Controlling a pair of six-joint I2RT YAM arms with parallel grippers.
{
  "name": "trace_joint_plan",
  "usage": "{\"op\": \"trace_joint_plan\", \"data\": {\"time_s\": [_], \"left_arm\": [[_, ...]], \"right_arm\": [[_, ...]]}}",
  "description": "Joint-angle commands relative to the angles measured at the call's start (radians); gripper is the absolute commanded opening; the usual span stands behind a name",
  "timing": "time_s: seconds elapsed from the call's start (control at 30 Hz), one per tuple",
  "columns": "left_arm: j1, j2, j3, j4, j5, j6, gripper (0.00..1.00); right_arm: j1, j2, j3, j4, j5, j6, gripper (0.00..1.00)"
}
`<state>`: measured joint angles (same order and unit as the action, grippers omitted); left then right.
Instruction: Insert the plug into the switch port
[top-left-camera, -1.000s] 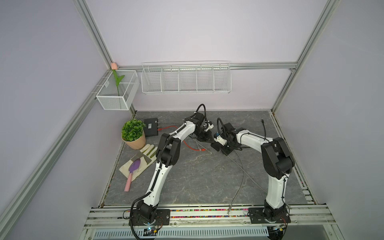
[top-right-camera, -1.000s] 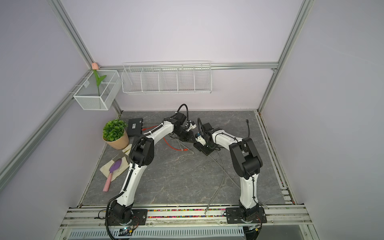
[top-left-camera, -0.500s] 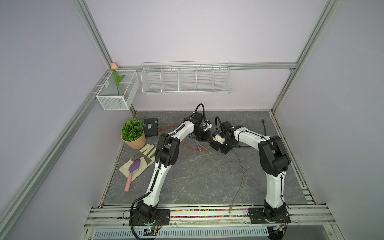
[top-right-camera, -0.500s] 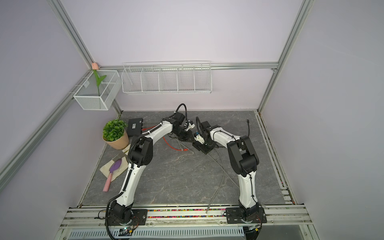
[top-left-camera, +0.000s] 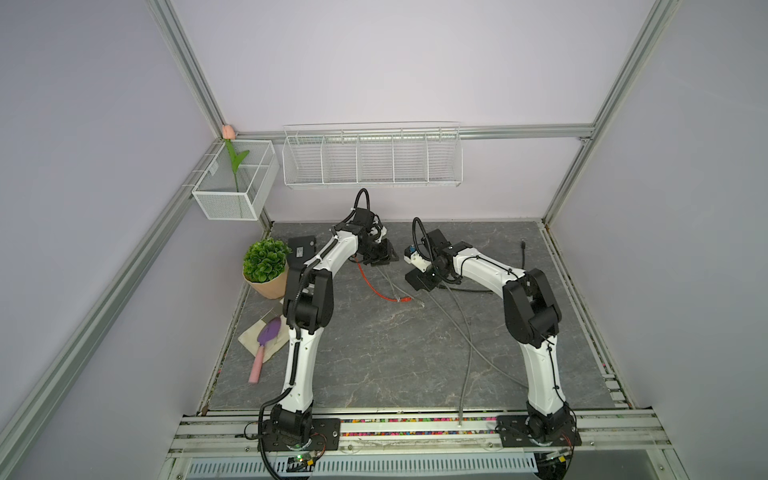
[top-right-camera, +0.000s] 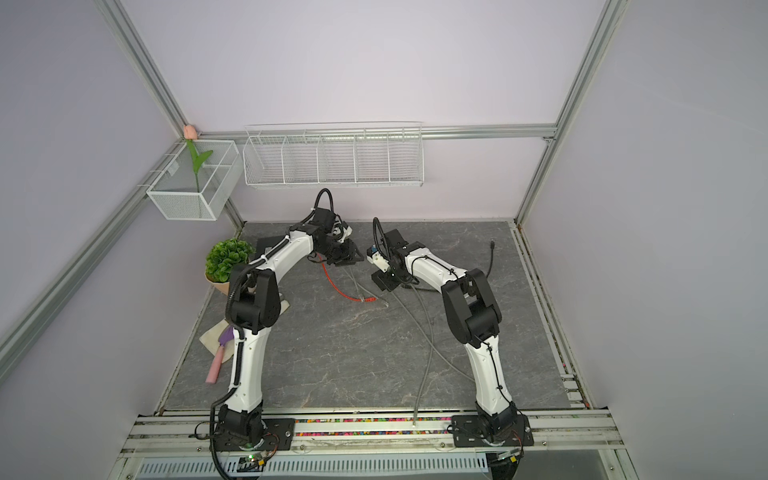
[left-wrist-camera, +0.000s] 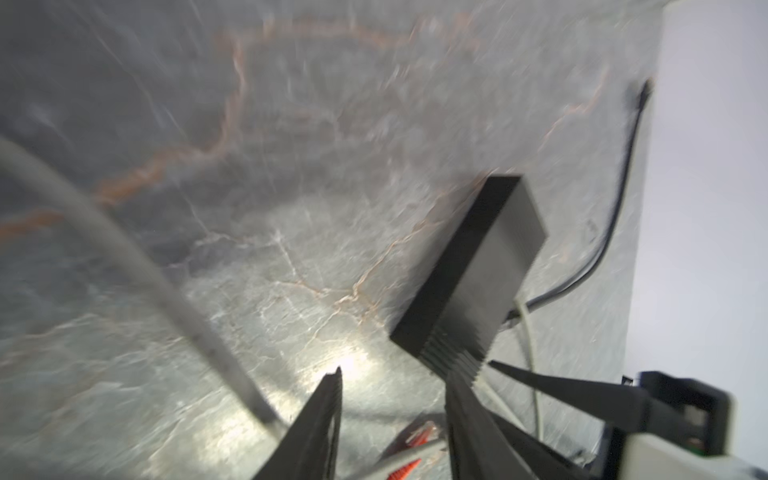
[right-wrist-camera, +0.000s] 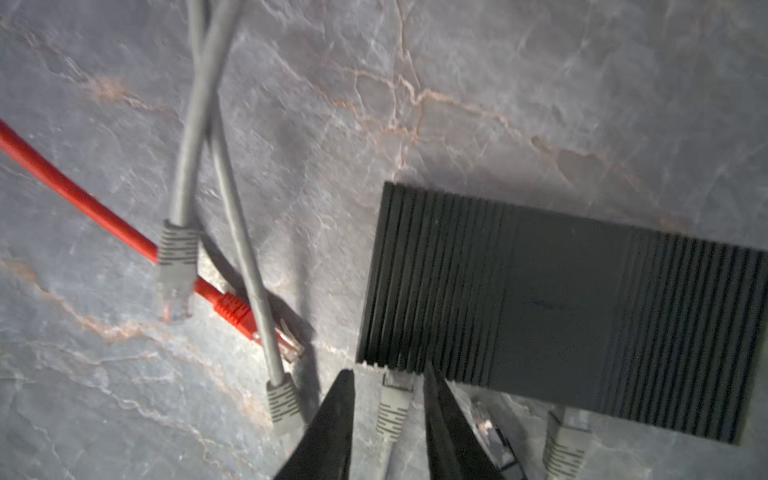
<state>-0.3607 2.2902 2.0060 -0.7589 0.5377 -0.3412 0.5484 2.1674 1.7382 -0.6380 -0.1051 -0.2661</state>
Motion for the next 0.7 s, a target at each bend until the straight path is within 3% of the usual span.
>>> {"op": "trace_joint_plan", "data": {"time_s": [0.0,0.2,0.43,0.53,0.67], "left_arm": [[0.010,-0.048,-0.003,0.035,-0.024,-0.039,0.42],[0.012,-0.058,0.020,0.028,-0.020,-0.031,0.43],[-0.002,-0.081,-0.008,0.062,0.023,-0.040,0.43],[-0.027,-0.084,0.007,0.023,0.019,-0.020,0.42],[-0.054,-0.111,-0.012,0.024,0.037,-0.026,0.42]], "right_arm": [[0.000,-0.047,0.010,-0.040,-0.004,-0.002,0.34],[-0.095,-0.240,-0.083,-0.076,0.058,-0.011,0.53],[-0.237,-0.201,-0.103,-0.268,0.302,-0.004,0.52],[-0.241,-0.204,-0.171,-0.267,0.327,0.000,0.52],[-0.242,-0.181,-0.228,-0.270,0.279,-0.031,0.54]]}}
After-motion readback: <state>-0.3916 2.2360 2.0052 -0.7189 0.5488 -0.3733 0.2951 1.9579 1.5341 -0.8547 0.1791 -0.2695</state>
